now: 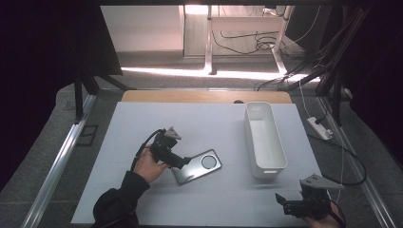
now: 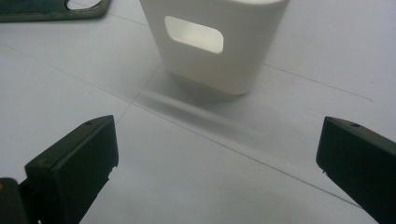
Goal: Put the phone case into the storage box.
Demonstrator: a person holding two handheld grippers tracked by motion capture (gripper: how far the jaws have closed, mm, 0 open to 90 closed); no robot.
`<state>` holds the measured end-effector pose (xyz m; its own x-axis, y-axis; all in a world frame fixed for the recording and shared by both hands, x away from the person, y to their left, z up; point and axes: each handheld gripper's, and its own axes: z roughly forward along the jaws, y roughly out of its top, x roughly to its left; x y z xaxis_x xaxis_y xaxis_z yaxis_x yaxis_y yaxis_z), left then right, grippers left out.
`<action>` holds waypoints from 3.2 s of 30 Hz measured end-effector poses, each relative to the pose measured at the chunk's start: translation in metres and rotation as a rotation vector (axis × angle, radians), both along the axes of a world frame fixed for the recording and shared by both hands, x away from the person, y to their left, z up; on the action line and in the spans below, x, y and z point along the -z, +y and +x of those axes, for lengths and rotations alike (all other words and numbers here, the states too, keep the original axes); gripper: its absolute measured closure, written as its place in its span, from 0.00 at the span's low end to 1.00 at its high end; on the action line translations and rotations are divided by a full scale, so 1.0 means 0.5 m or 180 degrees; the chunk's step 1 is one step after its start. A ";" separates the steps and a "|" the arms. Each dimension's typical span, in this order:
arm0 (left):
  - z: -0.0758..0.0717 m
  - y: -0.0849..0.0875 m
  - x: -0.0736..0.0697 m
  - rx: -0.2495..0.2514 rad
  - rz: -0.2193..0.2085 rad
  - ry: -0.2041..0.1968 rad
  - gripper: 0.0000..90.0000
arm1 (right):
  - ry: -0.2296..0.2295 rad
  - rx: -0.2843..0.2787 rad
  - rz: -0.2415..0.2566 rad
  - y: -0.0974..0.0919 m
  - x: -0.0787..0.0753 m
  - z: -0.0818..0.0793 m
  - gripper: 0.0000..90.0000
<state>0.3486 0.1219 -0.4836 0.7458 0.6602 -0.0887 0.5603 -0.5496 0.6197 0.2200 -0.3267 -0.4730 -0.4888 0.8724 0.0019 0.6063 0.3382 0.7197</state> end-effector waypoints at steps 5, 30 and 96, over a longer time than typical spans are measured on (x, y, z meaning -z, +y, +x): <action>0.003 0.002 0.014 -0.0007 0.0001 0.0050 0.00 | 0.0003 -0.0009 0.0006 0.000 0.000 0.000 0.00; 0.002 -0.012 0.098 0.0094 0.0381 0.0235 0.01 | 0.0025 -0.0034 0.0012 0.001 0.000 0.001 0.00; -0.059 0.055 0.031 -0.0083 -0.0343 -0.0009 0.99 | 0.0061 -0.0075 -0.0002 0.002 0.000 0.002 0.00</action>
<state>0.3189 0.1496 -0.4990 0.7288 0.6662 -0.1580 0.5716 -0.4650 0.6761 0.2209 -0.3254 -0.4732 -0.5090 0.8607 0.0108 0.6118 0.3529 0.7079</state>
